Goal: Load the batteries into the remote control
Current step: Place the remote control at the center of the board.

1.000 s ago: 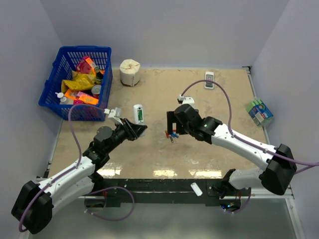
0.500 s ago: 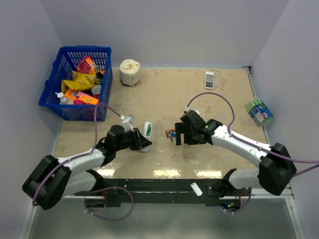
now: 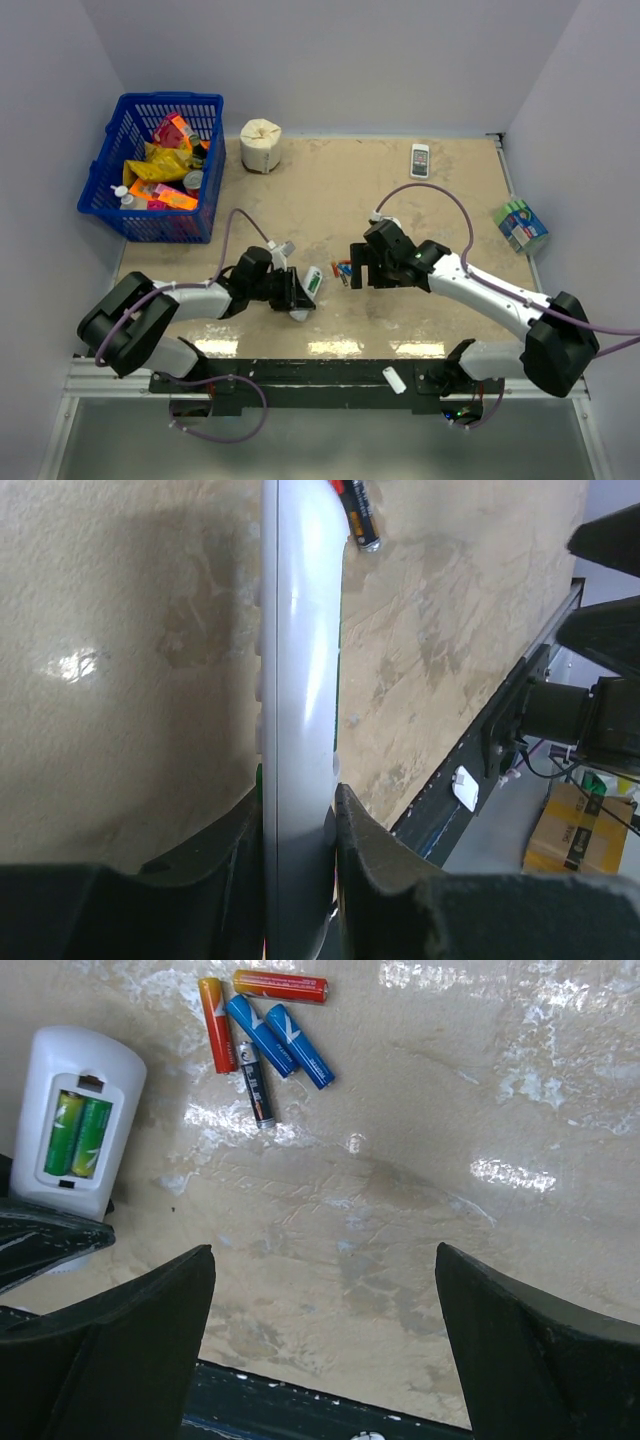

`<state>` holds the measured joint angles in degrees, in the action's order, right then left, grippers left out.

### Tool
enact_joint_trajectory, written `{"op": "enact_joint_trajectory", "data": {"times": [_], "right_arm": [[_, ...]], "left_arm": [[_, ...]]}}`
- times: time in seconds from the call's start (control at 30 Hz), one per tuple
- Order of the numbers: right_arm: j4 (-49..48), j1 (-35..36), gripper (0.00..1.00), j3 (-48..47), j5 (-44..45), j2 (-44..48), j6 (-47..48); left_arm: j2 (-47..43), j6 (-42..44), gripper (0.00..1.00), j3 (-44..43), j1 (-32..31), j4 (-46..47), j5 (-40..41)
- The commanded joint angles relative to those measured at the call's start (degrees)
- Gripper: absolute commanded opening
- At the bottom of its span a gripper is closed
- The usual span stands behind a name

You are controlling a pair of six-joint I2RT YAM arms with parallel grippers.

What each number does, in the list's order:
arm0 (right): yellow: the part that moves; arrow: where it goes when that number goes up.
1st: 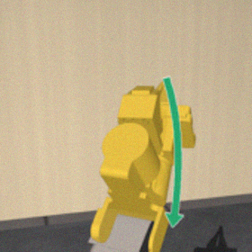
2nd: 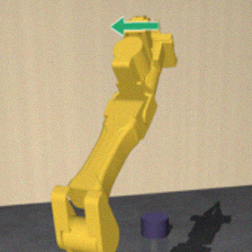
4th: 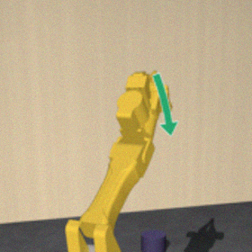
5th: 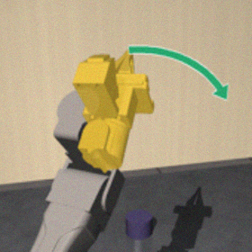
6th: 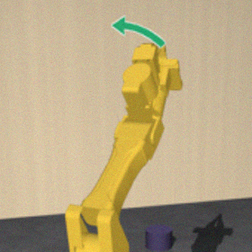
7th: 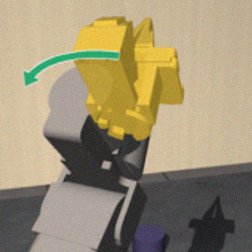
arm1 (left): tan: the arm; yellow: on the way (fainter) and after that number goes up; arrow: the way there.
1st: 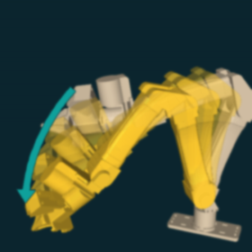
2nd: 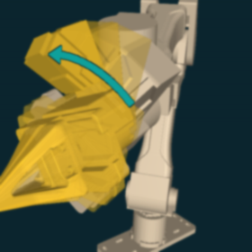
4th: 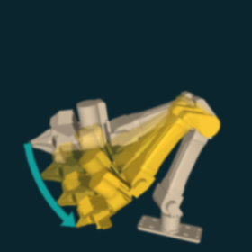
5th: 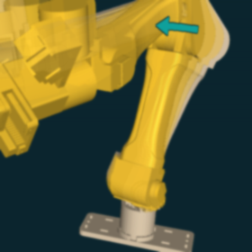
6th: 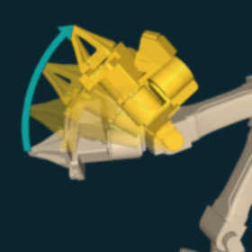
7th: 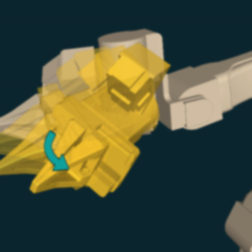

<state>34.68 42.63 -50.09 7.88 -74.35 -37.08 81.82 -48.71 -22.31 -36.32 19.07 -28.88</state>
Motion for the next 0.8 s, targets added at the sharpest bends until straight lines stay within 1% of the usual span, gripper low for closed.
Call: {"op": "enact_joint_trajectory", "data": {"times": [0.0, 0.07, 0.13, 0.17, 0.2, 0.27, 0.3, 0.43, 0.5, 0.53, 0.57, 0.63, 0.67, 0.73, 0.77], "right_arm": [[-1.9, -0.4, 0.93, 1.0, -0.3, 3.8, 0.3], [-2.0, -0.4, 0.93, 1.3, -0.2, 4.4, 0.5], [-2.0, -0.4, 0.93, 1.5, -0.4, 4.8, 0.9], [-2.1, -0.4, 0.93, 1.5, -0.6, 5.1, 1.3], [-2.1, -0.4, 0.93, 1.5, -0.7, 5.2, 1.5], [-2.4, -0.4, 0.93, 1.5, -1.0, 5.7, 2.0], [-2.6, -0.4, 0.93, 1.5, -1.0, 5.8, 2.2], [-2.9, -0.4, 0.93, 1.2, -0.8, 6.3, 3.3], [-2.8, -0.4, 0.93, 1.1, 0.2, 6.8, 3.9], [-2.7, -0.4, 0.93, 1.1, 0.7, 6.9, 3.9], [-2.2, -0.4, 0.93, 1.0, 1.3, 7.1, 4.3], [-1.8, -0.4, 0.93, 0.7, 3.9, 7.5, 4.6], [-1.5, -0.4, 0.93, 0.5, 4.9, 7.7, 5.0], [-1.5, -0.4, 0.93, 0.2, 7.2, 8.8, 5.4], [-1.4, -0.4, 0.92, -0.1, 8.1, 9.1, 5.8]], "left_arm": [[1.1, -0.6, 0.25, -2.0, -0.2, -4.0, -0.9], [2.0, -0.7, 0.30, -2.0, -0.2, -5.9, -0.6], [2.2, -0.2, 0.38, -2.6, -0.2, -7.6, 0.4], [2.3, 0.2, 0.40, -3.0, -0.2, -10.3, 1.7], [2.1, 1.1, 0.46, -3.4, -0.2, -11.6, 2.3], [1.7, 1.9, 0.52, -4.5, -0.2, -15.7, 4.4], [1.3, 2.3, 0.58, -4.9, -0.2, -17.0, 5.1], [-1.1, 2.6, 0.70, -6.5, 0.2, -25.2, 9.4], [-3.1, 2.7, 0.75, -7.4, 0.4, -28.6, 13.6], [-3.8, 2.8, 0.76, -8.8, 0.3, -32.6, 15.3], [-5.2, 3.3, 0.77, -9.8, 0.4, -34.8, 19.3], [-6.6, 3.8, 0.81, -12.8, 0.3, -40.6, 23.1], [-8.0, 4.4, 0.84, -13.9, 0.2, -42.3, 26.7], [-9.4, 5.0, 0.86, -17.1, 0.1, -46.6, 28.8], [-9.7, 5.7, 0.87, -18.0, 0.0, -47.9, 32.6]]}}
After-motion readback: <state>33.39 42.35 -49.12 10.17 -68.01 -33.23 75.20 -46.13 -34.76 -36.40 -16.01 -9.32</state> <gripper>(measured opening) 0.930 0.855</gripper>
